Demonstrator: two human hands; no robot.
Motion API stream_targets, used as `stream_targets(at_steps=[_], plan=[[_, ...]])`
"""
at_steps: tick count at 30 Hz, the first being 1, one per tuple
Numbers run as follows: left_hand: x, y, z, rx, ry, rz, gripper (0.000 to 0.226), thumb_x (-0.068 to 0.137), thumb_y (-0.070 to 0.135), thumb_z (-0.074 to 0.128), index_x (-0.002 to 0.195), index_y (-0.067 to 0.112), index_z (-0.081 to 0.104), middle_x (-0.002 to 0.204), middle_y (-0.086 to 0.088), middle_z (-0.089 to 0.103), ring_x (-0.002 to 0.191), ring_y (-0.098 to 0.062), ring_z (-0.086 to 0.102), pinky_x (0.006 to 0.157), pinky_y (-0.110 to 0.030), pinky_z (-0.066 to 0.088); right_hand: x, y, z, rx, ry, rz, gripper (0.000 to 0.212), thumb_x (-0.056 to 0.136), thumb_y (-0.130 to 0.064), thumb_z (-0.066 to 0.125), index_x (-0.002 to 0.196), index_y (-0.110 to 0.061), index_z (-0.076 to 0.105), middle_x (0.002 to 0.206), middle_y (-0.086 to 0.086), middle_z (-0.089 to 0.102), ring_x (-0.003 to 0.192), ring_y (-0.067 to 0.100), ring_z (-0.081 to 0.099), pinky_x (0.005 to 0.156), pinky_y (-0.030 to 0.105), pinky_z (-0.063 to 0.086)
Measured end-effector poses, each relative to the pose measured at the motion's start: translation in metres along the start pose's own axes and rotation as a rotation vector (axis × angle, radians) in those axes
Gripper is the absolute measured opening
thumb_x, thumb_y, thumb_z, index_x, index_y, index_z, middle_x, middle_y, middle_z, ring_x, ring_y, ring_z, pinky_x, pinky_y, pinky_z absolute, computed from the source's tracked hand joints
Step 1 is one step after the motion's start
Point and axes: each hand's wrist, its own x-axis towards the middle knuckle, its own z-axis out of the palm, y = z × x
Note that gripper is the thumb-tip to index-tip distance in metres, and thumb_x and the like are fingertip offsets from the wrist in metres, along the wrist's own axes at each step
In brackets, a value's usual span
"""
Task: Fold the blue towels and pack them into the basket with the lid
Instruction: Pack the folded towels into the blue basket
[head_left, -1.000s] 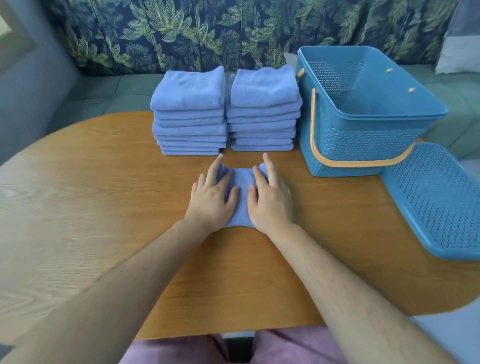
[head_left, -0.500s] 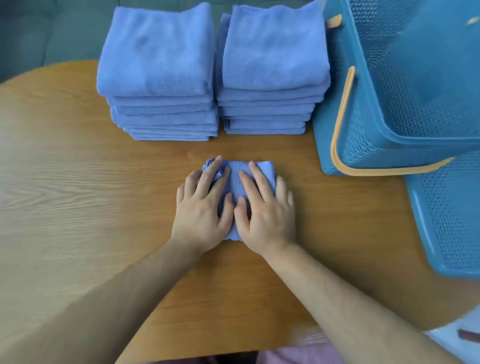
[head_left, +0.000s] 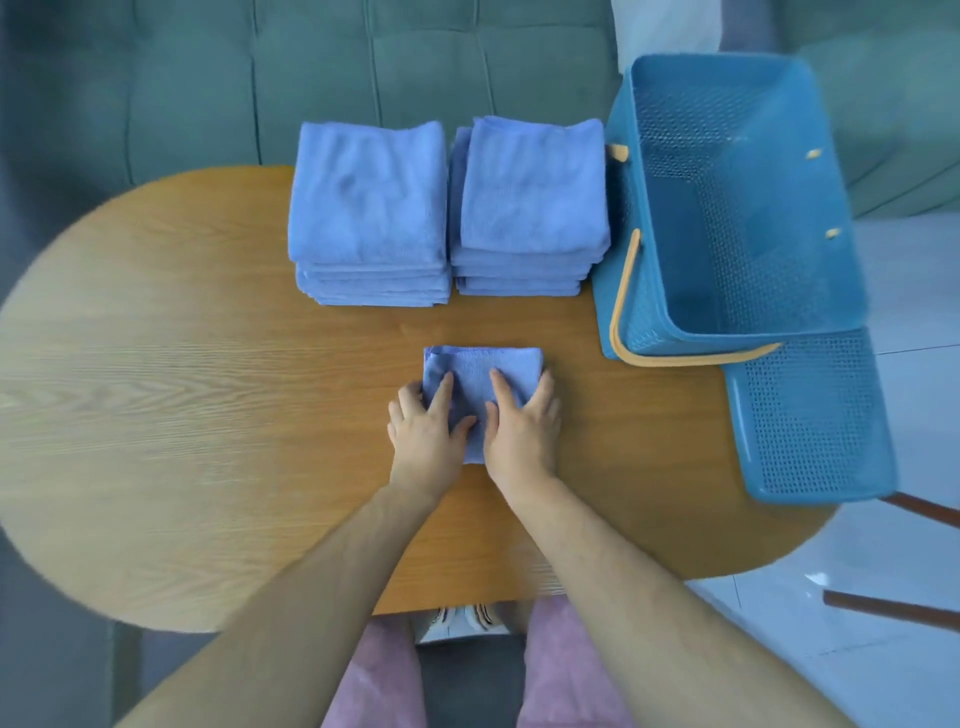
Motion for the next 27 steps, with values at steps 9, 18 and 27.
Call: stream_targets(at_steps=[9, 18, 27], plan=[[-0.014, 0.033, -0.097, -0.184, -0.147, 0.184, 0.065, 0.089, 0.005, 0.060, 0.150, 0.009, 0.038, 0.139, -0.008, 0.028, 0.118, -0.019, 0.044, 0.100, -0.038, 0.048, -0.008, -0.038, -0.095, -0.012, -0.084, 0.019, 0.061, 0.090, -0.012, 0.065, 0.148, -0.017, 0.046, 0.158, 0.010, 0.028, 0.111, 0.035, 0.052, 0.093, 0.044, 0.050], [-0.004, 0.137, -0.168, -0.237, -0.076, 0.396, 0.069, 0.093, 0.020, 0.067, 0.153, 0.019, 0.033, 0.147, 0.004, 0.018, 0.116, 0.002, 0.030, 0.099, -0.017, 0.034, 0.025, -0.035, -0.247, -0.002, 0.002, -0.058, 0.073, 0.083, -0.025, 0.070, 0.150, -0.015, 0.042, 0.162, 0.009, 0.020, 0.111, 0.034, 0.060, 0.090, 0.046, 0.049], [0.054, 0.279, -0.126, -0.230, -0.166, 0.420, 0.073, 0.088, 0.016, 0.064, 0.154, 0.015, 0.032, 0.141, 0.005, 0.018, 0.123, -0.005, 0.037, 0.091, -0.011, 0.037, 0.125, 0.061, -0.337, -0.061, -0.178, -0.003, 0.085, 0.080, -0.014, 0.065, 0.154, -0.023, 0.027, 0.162, 0.004, 0.006, 0.122, 0.032, 0.053, 0.102, 0.039, 0.042]])
